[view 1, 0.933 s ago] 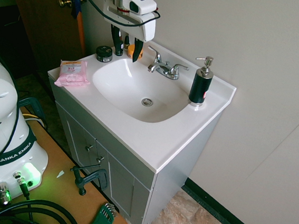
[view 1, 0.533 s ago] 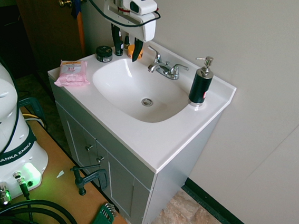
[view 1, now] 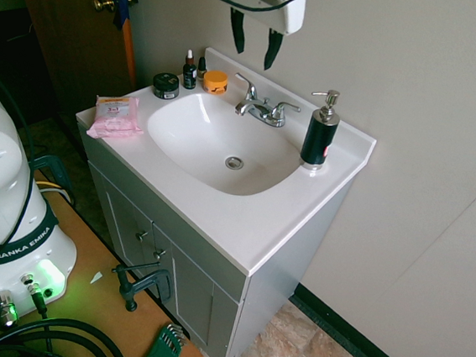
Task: Sanitize yourself
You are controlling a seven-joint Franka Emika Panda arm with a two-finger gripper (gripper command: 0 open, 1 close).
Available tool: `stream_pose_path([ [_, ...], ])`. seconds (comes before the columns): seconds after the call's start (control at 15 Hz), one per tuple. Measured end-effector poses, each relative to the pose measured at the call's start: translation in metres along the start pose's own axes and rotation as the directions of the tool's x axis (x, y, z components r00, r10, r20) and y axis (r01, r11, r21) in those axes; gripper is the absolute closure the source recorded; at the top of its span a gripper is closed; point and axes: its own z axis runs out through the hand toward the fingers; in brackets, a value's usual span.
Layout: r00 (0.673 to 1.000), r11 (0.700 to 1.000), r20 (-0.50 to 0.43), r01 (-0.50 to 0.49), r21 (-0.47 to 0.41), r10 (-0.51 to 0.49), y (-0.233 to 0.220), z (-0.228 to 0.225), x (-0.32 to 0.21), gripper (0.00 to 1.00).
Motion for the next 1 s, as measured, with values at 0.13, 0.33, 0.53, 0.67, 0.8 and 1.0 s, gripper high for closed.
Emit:
stream_pose_path([
  [0.13, 0.999, 0.999, -0.013, -0.045, 0.007, 0.045, -0.006, -0.011, 0.039, 1.00],
  [0.33, 0.996, 0.997, -0.021, -0.082, 0.002, 0.082, -0.009, -0.015, 0.074, 1.00],
  [0.53, 0.993, 0.994, -0.022, -0.113, -0.010, 0.112, -0.003, -0.005, 0.094, 1.00],
  [0.67, 0.990, 0.990, -0.024, -0.137, -0.020, 0.136, 0.006, 0.001, 0.107, 1.00],
  [0.8, 0.987, 0.987, -0.028, -0.158, -0.024, 0.157, 0.015, 0.003, 0.120, 1.00],
  [1.0, 0.984, 0.983, -0.025, -0.179, -0.026, 0.179, 0.029, 0.005, 0.130, 1.00],
])
